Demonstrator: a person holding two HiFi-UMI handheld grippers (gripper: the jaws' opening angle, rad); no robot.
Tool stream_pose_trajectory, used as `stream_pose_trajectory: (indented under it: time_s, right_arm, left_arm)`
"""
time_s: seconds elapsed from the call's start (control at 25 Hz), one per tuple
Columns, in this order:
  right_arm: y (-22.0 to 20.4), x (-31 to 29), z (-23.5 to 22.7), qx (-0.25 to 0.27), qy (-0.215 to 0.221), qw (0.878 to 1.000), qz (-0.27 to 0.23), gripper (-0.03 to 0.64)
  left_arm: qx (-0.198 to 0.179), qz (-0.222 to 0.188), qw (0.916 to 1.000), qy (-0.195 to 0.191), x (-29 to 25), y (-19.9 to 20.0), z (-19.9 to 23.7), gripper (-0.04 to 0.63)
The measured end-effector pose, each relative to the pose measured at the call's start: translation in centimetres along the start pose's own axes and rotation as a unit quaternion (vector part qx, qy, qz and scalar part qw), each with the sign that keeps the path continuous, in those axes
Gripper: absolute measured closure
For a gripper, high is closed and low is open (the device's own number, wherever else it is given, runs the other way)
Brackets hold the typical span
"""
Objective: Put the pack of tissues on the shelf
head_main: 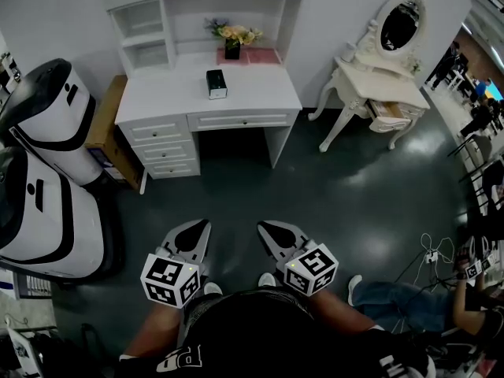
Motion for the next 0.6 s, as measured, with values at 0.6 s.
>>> stream_pose_trajectory:
  time_s: [0.6]
  right_arm:
    - [-2.5, -4.1, 6.0, -0.008, -0.006, 1.0, 0.004, 0.607]
  left_arm:
    - [-0.008, 0.016, 0.9996, -0.022, 4.5, -2.8, 4.3, 0.58]
Point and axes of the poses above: the fingertips, and each gripper's own axes: x backward along the fingers, z to its left, y out of its top, the point moved 2 cm from there along x, backward along the fingers, and after that the axes turned 7 degrees about -x, right-handed, at the moved point
